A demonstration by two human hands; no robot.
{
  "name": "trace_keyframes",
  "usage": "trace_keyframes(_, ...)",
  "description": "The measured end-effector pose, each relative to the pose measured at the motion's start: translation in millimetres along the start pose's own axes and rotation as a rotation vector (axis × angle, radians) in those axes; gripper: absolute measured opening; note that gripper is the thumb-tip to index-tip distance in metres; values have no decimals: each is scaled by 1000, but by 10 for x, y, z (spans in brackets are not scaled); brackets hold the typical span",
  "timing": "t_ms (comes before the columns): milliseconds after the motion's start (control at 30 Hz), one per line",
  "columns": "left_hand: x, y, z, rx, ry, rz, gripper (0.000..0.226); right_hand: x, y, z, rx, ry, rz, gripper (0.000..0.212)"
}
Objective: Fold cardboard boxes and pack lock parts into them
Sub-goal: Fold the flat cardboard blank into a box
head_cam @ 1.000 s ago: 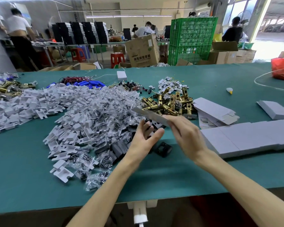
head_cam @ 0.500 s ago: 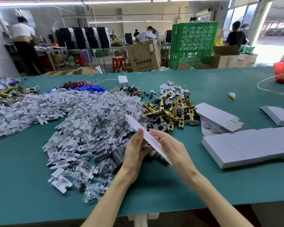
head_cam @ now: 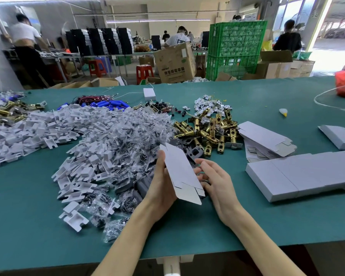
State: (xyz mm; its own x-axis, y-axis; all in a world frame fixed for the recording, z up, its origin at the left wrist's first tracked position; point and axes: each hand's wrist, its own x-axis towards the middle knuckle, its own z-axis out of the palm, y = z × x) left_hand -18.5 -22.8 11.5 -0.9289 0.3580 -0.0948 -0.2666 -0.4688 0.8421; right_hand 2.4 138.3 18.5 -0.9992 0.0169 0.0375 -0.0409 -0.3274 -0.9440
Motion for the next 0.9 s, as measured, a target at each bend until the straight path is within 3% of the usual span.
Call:
trace_keyframes(167, -6, 28, 33, 12, 66, 50, 109, -27, 8, -19, -141, -124, -22, 55)
trace_keyframes(300, -3, 27, -8, -47, 84, 114, 87, -60, 2, -8, -153, -284, 51, 81)
trace_keyframes(567, -98, 90, 7, -164, 18, 102, 83, -112, -36, 31, 84, -440, 154, 84)
trace_keyframes(700, -123, 114, 4, -236, -46, 77, 80, -104, -44, 49, 122, -424, 138, 81)
trace_keyframes(900, -141, 110, 42, -96, -45, 94, 81, -75, -27, 18, 216, -374, 158, 74)
